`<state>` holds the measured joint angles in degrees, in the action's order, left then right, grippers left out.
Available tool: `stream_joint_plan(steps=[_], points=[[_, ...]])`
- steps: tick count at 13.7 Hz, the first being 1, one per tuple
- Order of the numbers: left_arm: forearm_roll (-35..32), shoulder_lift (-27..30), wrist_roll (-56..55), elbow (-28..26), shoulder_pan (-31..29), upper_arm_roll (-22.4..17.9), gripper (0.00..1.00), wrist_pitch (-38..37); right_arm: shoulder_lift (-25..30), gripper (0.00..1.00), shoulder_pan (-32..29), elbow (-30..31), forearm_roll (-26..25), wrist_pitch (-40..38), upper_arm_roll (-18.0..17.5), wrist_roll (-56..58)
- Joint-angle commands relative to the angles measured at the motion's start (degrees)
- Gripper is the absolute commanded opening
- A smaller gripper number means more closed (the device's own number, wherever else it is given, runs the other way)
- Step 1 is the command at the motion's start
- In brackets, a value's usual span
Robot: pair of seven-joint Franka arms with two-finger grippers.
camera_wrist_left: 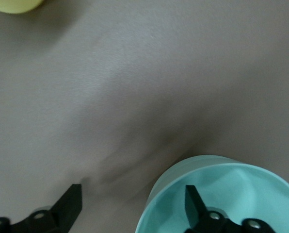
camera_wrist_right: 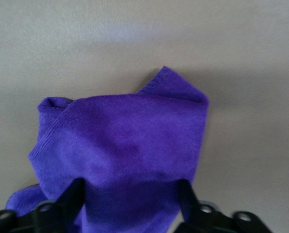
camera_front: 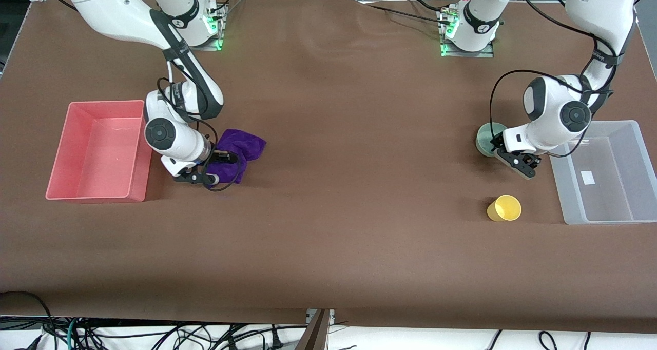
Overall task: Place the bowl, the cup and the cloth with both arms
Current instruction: 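Lift the cloth with the right gripper while the left gripper lifts the bowl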
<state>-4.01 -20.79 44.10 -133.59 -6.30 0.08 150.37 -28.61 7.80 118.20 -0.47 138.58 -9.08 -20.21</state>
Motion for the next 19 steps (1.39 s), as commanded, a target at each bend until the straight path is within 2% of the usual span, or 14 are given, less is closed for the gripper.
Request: stream_joint_plan(steps=[1, 4, 5, 7, 9, 10, 12, 14, 16, 17, 19], points=[[-1.00, 1.19, 3.10, -0.35, -0.47, 0.27, 0.00, 0.36, 0.14, 0.00, 0.37, 0.89, 0.30, 1.26, -0.33, -0.89], [-0.91, 1.54, 3.19, -0.09, -0.47, 0.36, 0.00, 0.01, 0.40, 0.00, 0.37, -0.59, 0.21, -0.58, -0.50, -0.01], [-1.00, 1.72, 3.27, -0.09, -0.47, 0.36, 0.00, -0.16, 1.10, 0.00, 0.28, -2.00, 0.12, -3.28, -0.59, 0.43], [-0.91, 4.69, 4.76, 0.08, -0.56, 0.36, 0.00, -3.48, 3.20, 0.00, -0.24, -9.44, -0.31, -15.72, -0.50, 1.30], [-0.82, 8.56, 6.08, 3.58, -1.60, 0.27, 0.00, -13.20, 4.61, 0.00, -1.47, -18.67, -0.49, -30.05, 0.20, 7.25], [-0.73, 9.27, 7.05, 7.60, -2.74, 0.27, 0.00, -19.96, 5.23, 0.00, -2.61, -22.88, -0.67, -36.73, 1.42, 11.90], [-0.47, 8.15, 11.69, 19.01, -4.68, 0.01, 0.00, -32.80, 5.85, 0.00, -2.88, -29.75, -0.67, -48.61, 7.37, 23.58], [-0.82, 5.25, 15.73, 29.30, -8.62, -0.08, 0.00, -40.30, 6.46, 0.00, -2.88, -32.76, -0.76, -55.06, 14.92, 36.05], [-1.00, 2.27, 20.39, 36.79, -13.28, -0.17, 0.00, -40.77, 6.64, 0.00, -2.97, -32.51, -1.54, -55.43, 22.58, 49.15], [-1.00, -1.06, 21.89, 40.65, -14.78, -0.26, 0.00, -40.77, 5.94, 0.00, -3.06, -32.07, -2.85, -54.56, 25.66, 53.91], [-1.09, -8.52, 25.85, 45.24, -19.86, -0.17, 0.00, -40.07, 5.15, 0.00, -4.37, -28.58, -3.22, -50.71, 28.05, 57.20]])
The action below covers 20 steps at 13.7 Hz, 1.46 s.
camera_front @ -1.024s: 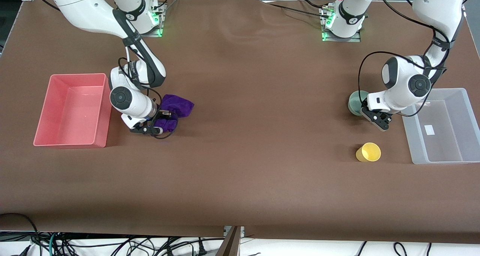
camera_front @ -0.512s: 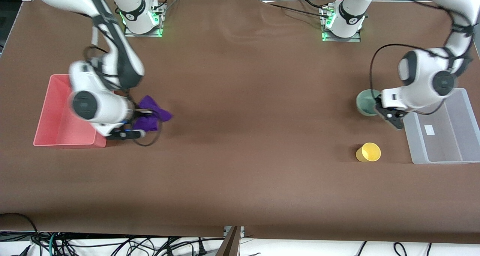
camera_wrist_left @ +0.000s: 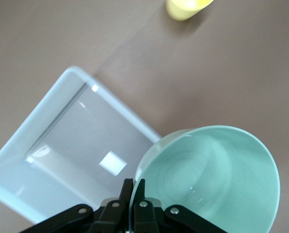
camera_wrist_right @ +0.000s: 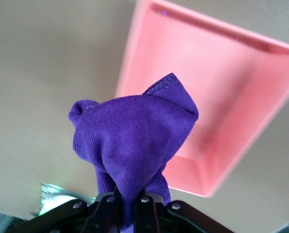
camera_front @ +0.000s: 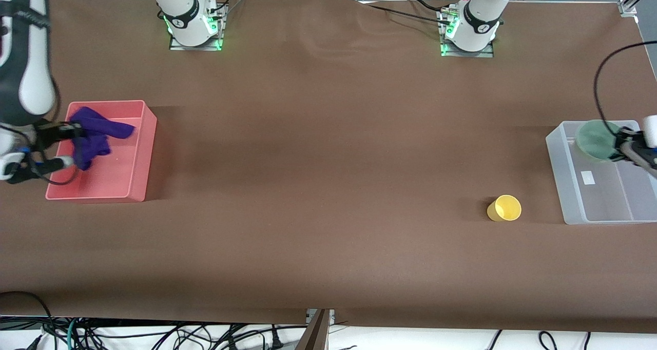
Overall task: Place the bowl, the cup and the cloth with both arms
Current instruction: 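Drop the cloth into the pink bin while the left gripper lowers the bowl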
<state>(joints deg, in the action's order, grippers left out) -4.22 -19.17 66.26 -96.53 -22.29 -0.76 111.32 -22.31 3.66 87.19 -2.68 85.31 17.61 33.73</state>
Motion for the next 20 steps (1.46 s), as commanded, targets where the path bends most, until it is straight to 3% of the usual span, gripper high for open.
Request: stream_joint_plan(steps=[1, 5, 6, 7, 9, 10, 12, 13, 16, 18, 20], points=[[-0.62, -13.57, 5.00, 9.76, -6.08, 0.76, 0.00, 1.07, -1.16, 0.00, -0.76, 4.72, -1.01, 4.67, 1.38, 3.27], [0.43, -20.89, 8.53, 10.22, -9.26, 0.84, 0.00, 13.12, -1.42, 0.00, -1.38, 10.00, -0.92, 9.43, 1.55, 2.92], [1.66, -22.03, 8.62, 10.22, -9.79, 0.84, 0.00, 13.74, -1.68, 0.36, -1.38, 10.10, -0.49, 9.44, 1.55, 2.14], [2.28, -22.48, 8.62, 10.13, -9.97, 0.84, 0.03, 13.92, -1.51, 0.99, -1.38, 9.75, -0.13, 9.35, 1.55, 2.04], [2.55, -22.31, 7.84, 10.22, -9.71, 0.84, 0.84, 13.84, -0.46, 1.00, -1.46, 7.57, 1.00, 8.39, 1.55, 2.04], [2.46, -22.05, 8.18, 10.30, -9.97, 0.93, 1.00, 13.66, 0.42, 1.00, -1.38, 5.81, 2.58, 6.73, 1.38, 2.04], [2.38, -18.82, 8.18, 10.57, -9.36, 1.28, 1.00, 11.13, 1.56, 1.00, -1.03, 0.29, 4.61, 1.56, 0.16, 1.78], [2.46, -16.18, 7.57, 10.66, -8.92, 1.81, 1.00, 7.46, 1.83, 1.00, -0.94, -3.40, 4.44, -1.08, -2.29, 1.25], [2.38, -12.99, 3.20, 17.13, -6.20, 5.32, 1.00, -4.05, 4.01, 1.00, -0.15, -8.79, 4.27, -5.76, -8.00, -15.74], [2.37, -12.99, -6.27, 20.32, -0.86, 5.50, 1.00, -10.39, 6.92, 1.00, -0.15, -8.97, 3.13, -6.20, -13.28, -19.75], [2.46, -13.17, -19.09, 19.71, 3.63, 5.76, 1.00, -10.77, 8.85, 1.00, -0.15, -11.50, 0.15, -6.21, -15.32, -19.76]])
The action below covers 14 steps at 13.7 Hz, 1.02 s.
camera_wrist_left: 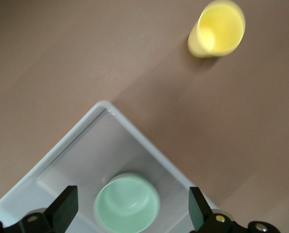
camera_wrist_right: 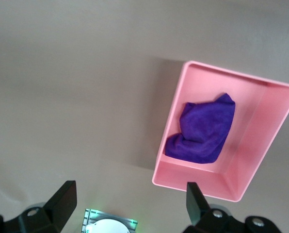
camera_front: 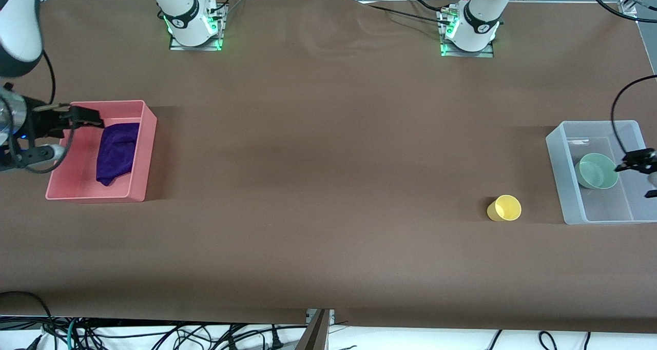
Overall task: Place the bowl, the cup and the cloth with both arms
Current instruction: 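Drop the cloth into the pink bin while the left gripper lowers the bowl, then grasp the yellow cup with the left gripper and lift it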
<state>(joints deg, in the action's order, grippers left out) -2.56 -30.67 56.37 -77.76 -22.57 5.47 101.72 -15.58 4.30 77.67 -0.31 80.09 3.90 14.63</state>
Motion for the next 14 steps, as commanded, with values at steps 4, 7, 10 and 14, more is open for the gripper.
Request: stream_joint_plan(steps=[4, 7, 10, 14], points=[[-0.08, -4.65, -31.63, -1.85, 11.13, -0.46, 1.00, 1.62, 3.45, 1.00, -0.78, -3.22, -3.03, 2.70, -1.26, -0.39], [-0.08, -5.10, -36.32, -9.06, 11.84, -0.46, 0.99, 13.21, 4.07, 1.00, -0.78, -3.05, -3.12, 2.53, -1.79, -1.36], [0.79, -9.40, -37.03, -9.60, 11.67, -0.37, 0.76, 20.26, 5.03, 1.00, -0.78, -2.52, -2.42, 0.95, -3.80, -10.11], [2.64, -10.73, -41.95, -10.13, 11.93, -0.28, 0.05, 20.45, 5.30, 1.00, -0.78, -2.34, -1.28, -0.20, -5.04, -12.61]])
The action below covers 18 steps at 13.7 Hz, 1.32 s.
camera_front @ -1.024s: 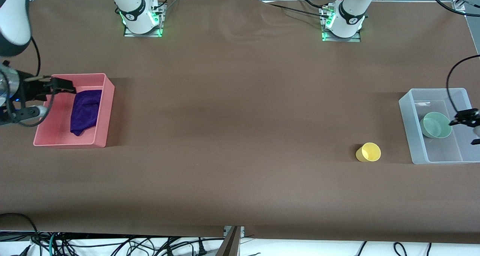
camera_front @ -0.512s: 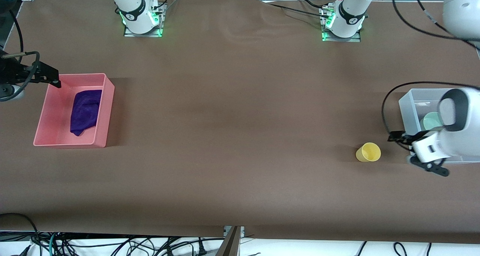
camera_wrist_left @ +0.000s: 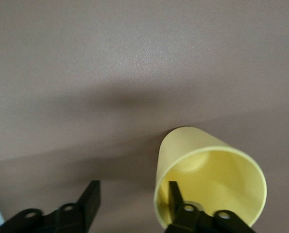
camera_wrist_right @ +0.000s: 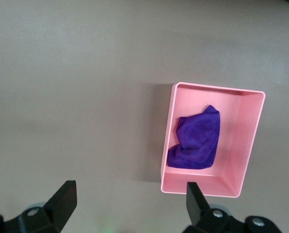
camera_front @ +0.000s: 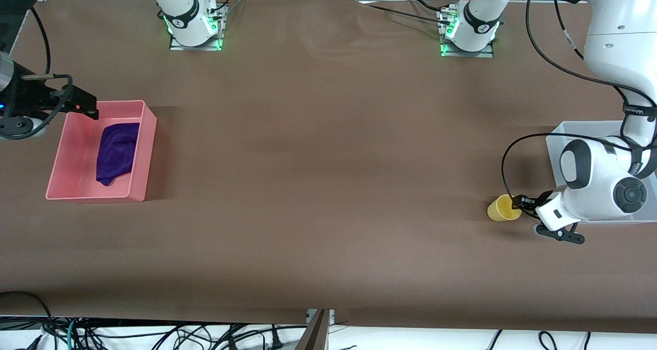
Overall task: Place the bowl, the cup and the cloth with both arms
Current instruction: 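Grasp the yellow cup with the left gripper and lift it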
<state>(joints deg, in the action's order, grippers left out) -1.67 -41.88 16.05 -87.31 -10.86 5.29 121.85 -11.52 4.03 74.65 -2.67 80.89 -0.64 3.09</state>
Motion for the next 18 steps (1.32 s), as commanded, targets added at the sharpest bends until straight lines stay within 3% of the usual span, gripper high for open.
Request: stream_joint_plan(steps=[1, 4, 7, 10, 13, 15, 18], points=[[1.84, 0.48, -1.02, -0.66, 0.40, -0.10, 0.00, 0.14, 1.15, 1.00, -0.51, 0.67, 1.26, -1.35, -0.50, -1.07], [1.85, 2.66, -1.19, 0.03, 0.66, -0.02, 0.00, -3.35, 0.72, 1.00, -0.51, 0.50, 0.74, -1.61, -0.41, -0.98], [0.79, 8.81, 2.82, 1.96, 0.14, -0.71, 0.00, -14.32, 0.01, 1.00, -0.51, 0.06, 0.56, -2.14, -0.32, -0.54], [-5.43, 12.16, 11.43, 6.45, -2.75, -1.77, 0.00, -26.55, -0.08, 1.00, -0.51, -0.03, 0.56, -1.62, -0.15, -0.37], [-14.91, 13.93, 22.34, 5.58, -7.93, -2.13, 0.00, -27.19, -0.08, 1.00, -0.51, -0.03, 0.56, -1.61, -0.24, -0.37], [-15.91, 13.84, 25.86, 2.26, -12.85, -2.13, 0.00, -24.66, -0.08, 1.00, -0.60, -0.03, 0.47, -1.61, -0.15, -0.37], [-15.47, 13.66, 31.40, -5.38, -18.39, -1.95, 0.00, -11.08, -0.08, 1.00, -0.95, -0.03, 0.47, -1.61, -0.06, -0.28]])
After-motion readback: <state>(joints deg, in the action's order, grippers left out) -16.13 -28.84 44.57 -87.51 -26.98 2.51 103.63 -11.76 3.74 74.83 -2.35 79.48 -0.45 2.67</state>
